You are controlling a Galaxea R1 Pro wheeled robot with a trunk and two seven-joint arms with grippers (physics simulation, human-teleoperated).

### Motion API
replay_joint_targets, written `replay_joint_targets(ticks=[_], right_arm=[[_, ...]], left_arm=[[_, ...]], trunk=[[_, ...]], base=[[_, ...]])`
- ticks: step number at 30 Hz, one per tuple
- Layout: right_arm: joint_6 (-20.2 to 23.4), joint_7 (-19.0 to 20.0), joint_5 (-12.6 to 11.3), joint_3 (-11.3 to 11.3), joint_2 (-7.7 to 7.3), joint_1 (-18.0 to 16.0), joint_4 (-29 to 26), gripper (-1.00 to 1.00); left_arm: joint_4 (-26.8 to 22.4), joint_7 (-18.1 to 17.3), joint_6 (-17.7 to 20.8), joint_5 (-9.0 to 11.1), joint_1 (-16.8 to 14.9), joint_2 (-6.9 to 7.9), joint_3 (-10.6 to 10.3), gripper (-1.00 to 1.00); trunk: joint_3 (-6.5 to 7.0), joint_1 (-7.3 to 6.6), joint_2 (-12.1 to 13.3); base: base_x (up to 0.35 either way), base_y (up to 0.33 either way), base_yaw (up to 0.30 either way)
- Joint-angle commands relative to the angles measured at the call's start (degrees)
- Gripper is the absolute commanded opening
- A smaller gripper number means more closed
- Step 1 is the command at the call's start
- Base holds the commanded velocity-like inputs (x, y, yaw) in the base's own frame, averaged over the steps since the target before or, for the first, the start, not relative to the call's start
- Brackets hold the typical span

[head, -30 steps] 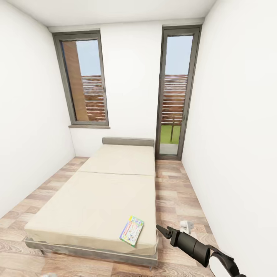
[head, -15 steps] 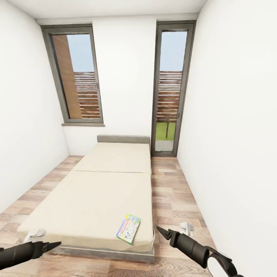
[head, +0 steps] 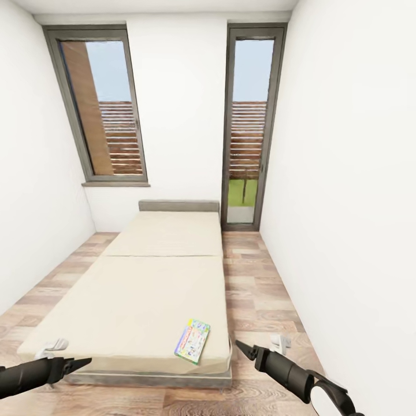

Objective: Put all the toys in the child's room - the three board games (two on the bed and one on the table), the two jigsaw puzzles on the table, and the tennis ball on the table - inside the toy box on the table in the child's room.

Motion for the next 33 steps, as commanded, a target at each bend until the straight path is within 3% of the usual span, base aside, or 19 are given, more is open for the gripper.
replay_joint_targets(ticks=[1,15,33], right_arm=[[0.25,-0.10,-0.44,0.05,-0.03,-0.05,-0.01,1.00],[0.18,-0.19,-0.44,0.05,-0.02,-0.05,0.19,1.00],[0.16,-1.05,-0.35,0.14,-0.01,-0.05,0.19,1.00]], left_arm=[[-0.07,-0.48,0.54,-0.43,-0.06,-0.02,0.28,1.00],[-0.19,-0.70,0.51,-0.11,-0.06,0.18,0.50,1.00],[-0.15,-0.97,0.95,-0.07,-0.06,0.01,0.50,1.00]], trunk=[[-0.17,0.03,-0.10],[-1.32,0.03,-0.10],[-1.45,0.03,-0.10]], base=[[0.001,0.247,-0.097],[0.000,0.139,-0.082],[0.024,0.110,-0.005]])
